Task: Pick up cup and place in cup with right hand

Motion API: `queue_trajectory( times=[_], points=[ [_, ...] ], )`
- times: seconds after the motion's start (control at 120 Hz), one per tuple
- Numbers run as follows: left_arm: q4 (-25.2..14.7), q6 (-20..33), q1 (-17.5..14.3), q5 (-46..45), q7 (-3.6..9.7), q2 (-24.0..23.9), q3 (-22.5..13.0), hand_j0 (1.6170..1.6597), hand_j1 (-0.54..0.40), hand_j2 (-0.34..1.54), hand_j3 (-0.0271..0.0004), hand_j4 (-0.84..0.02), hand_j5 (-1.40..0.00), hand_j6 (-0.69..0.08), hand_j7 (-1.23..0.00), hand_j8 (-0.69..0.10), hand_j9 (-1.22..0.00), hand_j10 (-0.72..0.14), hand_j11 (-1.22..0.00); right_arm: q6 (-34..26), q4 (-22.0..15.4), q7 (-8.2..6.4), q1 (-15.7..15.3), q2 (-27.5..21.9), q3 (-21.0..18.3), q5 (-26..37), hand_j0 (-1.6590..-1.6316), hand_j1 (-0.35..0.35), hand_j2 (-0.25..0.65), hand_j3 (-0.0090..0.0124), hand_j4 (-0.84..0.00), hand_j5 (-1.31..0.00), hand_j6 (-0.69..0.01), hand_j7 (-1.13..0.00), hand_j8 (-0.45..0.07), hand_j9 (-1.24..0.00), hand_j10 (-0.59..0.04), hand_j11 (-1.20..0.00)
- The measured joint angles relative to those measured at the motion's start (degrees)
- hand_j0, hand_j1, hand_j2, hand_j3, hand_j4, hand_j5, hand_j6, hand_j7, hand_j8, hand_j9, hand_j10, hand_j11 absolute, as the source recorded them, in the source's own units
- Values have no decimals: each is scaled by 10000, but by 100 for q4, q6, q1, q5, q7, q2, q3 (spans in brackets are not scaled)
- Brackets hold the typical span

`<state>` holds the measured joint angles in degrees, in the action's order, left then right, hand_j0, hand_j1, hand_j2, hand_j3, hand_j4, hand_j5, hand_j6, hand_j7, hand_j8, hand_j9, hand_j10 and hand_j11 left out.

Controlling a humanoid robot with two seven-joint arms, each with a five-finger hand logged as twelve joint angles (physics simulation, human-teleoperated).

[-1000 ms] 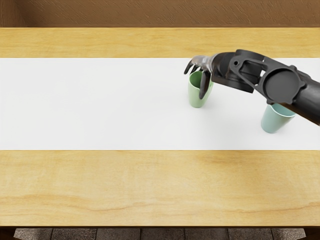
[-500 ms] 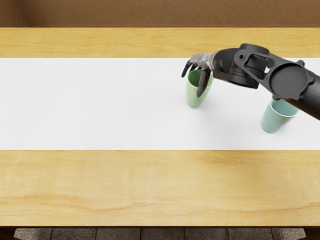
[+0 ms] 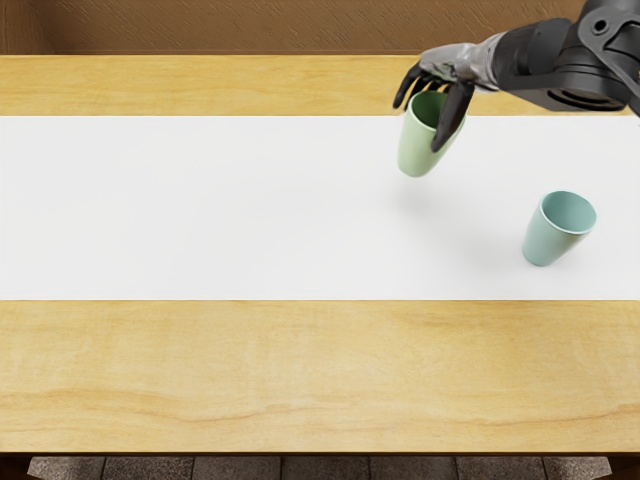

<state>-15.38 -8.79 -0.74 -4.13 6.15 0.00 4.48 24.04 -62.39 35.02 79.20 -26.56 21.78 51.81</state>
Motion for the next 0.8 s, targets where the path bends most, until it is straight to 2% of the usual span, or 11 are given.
queue_trajectory(
  times=[0.183, 0.25, 0.4, 0.483, 0.8],
  points=[
    [0, 0, 2, 0, 0, 0, 0, 16581, 3490, -4, 1, 1, 1, 2, 1, 2, 1, 2, 1, 378, -259, 1, 175, -521, 13, -72, -16548, 806, -291, 10, -4398, -6587, -3627, -6189, -2238, -6600, -2678, -6413],
    [0, 0, -3, 0, 0, 0, 0, 16581, 3490, -4, 1, 1, 2, 2, 1, 2, 2, 2, 2, 534, -348, 0, 271, -717, 8, -185, -16549, 705, -452, 5, -4399, -6589, -3664, -6192, -2264, -6606, -2675, -6431],
    [0, 0, 0, 0, 0, 0, 0, 16581, 3491, -4, 1, 1, 2, 2, 2, 2, 2, 2, 2, 672, -910, 0, 353, -1437, -24, -439, -16545, 491, -672, 2, -4419, -6567, -3811, -6197, -2348, -6598, -2789, -6377],
    [0, 0, -2, 0, 0, 0, 0, 16581, 3491, -5, 1, 1, 2, 2, 2, 2, 2, 2, 2, 700, -1230, 0, 363, -1813, -39, -517, -16546, 426, -784, 9, -4410, -6579, -3867, -6199, -2406, -6597, -2915, -6388],
    [0, 0, -1, 0, 0, 0, 0, 16581, 3491, -5, 1, 1, 2, 2, 2, 2, 2, 2, 2, 718, -2101, 1, 155, -3010, -63, -629, -16541, 279, -857, 2, -4442, -6695, -3966, -6280, -2496, -6698, -3000, -6449]
  ],
)
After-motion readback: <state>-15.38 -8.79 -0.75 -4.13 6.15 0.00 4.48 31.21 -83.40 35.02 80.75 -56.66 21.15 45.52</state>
